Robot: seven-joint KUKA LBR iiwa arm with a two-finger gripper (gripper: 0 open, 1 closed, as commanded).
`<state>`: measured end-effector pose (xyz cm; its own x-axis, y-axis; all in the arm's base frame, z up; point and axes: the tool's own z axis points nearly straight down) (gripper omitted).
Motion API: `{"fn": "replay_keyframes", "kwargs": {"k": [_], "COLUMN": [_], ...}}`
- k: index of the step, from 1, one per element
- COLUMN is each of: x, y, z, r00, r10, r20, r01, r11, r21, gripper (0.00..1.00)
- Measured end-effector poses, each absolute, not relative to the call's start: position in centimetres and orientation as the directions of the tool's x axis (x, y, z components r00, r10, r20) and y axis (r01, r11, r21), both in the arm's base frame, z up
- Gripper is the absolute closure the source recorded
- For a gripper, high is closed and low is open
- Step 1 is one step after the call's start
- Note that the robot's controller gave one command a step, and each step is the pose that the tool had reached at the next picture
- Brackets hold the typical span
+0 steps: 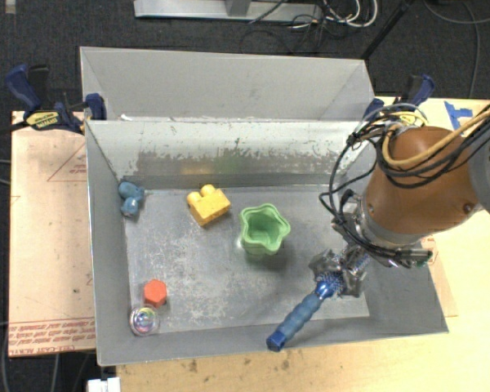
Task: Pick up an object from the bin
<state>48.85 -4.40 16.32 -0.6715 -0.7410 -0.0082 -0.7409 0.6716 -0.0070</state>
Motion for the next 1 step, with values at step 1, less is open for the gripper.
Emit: {"fn": "replay_keyframes", "kwargs": {"k": [1], "x": [49.91], "y": [-6.04], "z": [26.10], "r00": [-0.665], "r10": [-0.747], "r20": [-0.007], "r01": [-0.747], "r11": [0.665], "r21": [-0.008], "gripper": [1.00]}}
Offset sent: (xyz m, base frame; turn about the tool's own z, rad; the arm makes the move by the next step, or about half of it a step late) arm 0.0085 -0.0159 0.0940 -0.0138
